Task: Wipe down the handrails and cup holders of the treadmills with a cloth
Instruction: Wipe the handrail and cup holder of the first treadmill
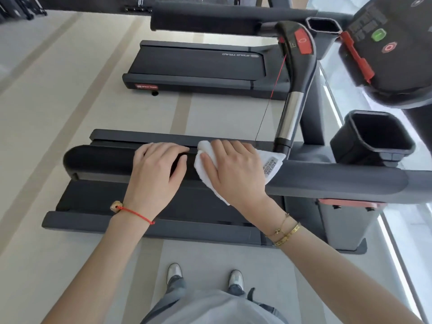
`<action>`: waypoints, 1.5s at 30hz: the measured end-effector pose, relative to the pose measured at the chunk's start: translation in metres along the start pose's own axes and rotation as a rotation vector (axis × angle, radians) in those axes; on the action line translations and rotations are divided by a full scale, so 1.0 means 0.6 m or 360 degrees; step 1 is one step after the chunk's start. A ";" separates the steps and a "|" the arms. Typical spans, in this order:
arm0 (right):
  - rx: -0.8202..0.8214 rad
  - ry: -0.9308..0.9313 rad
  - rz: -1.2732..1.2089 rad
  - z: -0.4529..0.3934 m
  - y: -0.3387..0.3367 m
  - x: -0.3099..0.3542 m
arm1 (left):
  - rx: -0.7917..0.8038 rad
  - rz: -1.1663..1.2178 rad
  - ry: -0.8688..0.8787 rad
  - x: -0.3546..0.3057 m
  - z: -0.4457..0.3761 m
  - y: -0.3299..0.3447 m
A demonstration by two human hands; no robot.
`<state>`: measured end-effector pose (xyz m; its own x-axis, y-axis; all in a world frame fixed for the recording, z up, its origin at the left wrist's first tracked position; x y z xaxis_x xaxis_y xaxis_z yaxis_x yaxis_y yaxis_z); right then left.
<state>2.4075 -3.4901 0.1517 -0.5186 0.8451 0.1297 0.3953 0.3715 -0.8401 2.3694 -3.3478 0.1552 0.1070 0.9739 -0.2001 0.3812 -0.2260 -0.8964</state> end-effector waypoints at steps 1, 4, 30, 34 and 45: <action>0.0012 -0.0002 -0.0003 -0.008 0.008 0.019 | -0.0006 0.0001 0.0001 0.021 0.002 -0.005; 0.0025 -0.0005 -0.0018 -0.034 0.031 0.073 | -0.0027 0.0010 0.0004 0.080 0.007 -0.019; -0.0034 -0.0126 -0.0082 -0.066 0.079 0.233 | 0.0073 0.0364 -0.0076 0.304 0.033 -0.059; -0.0076 0.0158 -0.0039 -0.080 0.071 0.207 | 0.0105 0.0424 -0.0108 0.309 0.035 -0.055; 0.0127 -0.0163 -0.0197 -0.072 0.079 0.225 | 0.0071 0.0418 -0.0148 0.305 0.037 -0.054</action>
<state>2.3889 -3.3416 0.1522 -0.6359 0.7495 0.1840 0.2641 0.4353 -0.8607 2.3565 -3.1618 0.1387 0.1114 0.8802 -0.4614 0.3104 -0.4719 -0.8252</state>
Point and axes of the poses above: each hand's wrist, its own z-axis away from the middle knuckle, its own y-axis out of the palm, x = y × z, the point moved 7 cm from there along -z, towards the middle knuckle, and after that the axes turned 7 degrees about -z, right-handed, at the moved point
